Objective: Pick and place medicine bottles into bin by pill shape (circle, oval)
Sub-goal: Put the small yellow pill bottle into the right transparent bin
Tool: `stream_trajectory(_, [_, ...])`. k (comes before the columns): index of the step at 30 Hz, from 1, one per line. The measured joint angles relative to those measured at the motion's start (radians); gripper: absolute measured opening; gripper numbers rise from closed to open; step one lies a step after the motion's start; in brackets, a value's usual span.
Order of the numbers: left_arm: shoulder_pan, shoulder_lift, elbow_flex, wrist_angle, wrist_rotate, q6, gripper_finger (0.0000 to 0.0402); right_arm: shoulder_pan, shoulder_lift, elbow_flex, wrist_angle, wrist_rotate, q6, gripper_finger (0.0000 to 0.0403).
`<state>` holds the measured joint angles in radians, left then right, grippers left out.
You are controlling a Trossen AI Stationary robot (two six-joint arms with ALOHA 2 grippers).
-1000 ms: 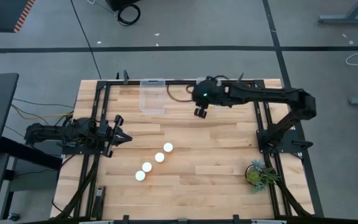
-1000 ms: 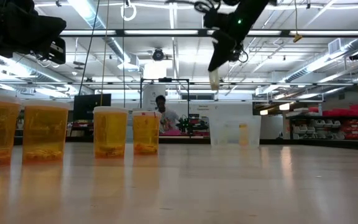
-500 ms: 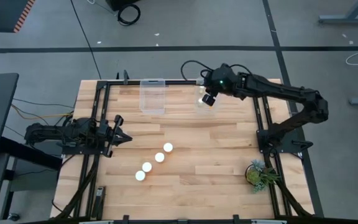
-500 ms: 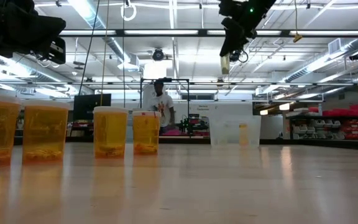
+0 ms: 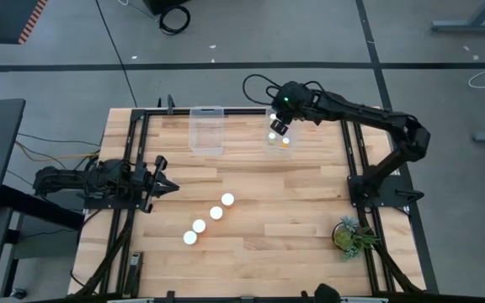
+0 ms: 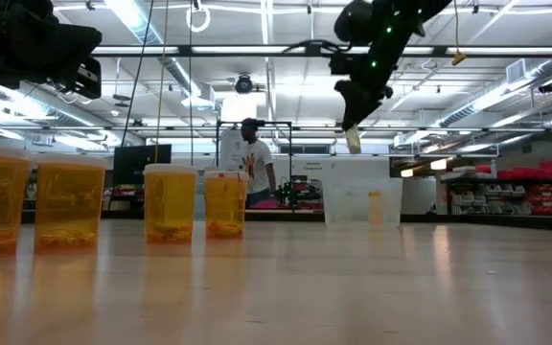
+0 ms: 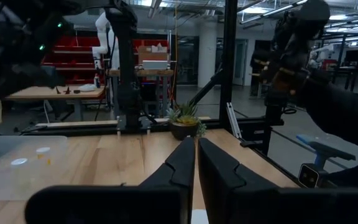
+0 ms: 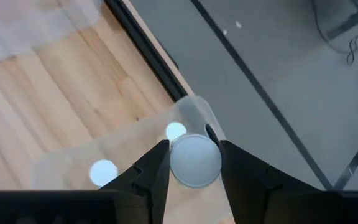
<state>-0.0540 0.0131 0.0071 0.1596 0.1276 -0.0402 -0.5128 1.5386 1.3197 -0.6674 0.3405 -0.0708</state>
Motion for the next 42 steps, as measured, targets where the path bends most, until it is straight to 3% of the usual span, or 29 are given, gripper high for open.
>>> stream_trajectory(19, [0.0,0.0,0.0,0.0,0.0,0.0,0.0024,-0.077,0.196,0.0,-0.008,-0.061,0.067,0.0141])
stream_trajectory(24, [0.0,0.0,0.0,0.0,0.0,0.0,0.0028,-0.082,0.202,-0.029,0.024,-0.082,0.075,0.0141])
stream_trajectory(34, [0.0,0.0,0.0,0.0,0.0,0.0,0.0033,-0.113,0.178,-0.212,0.196,-0.111,0.068,0.0141])
stream_trajectory(42, [0.0,0.0,0.0,0.0,0.0,0.0,0.0026,-0.118,0.178,-0.228,0.277,-0.122,0.063,0.0141])
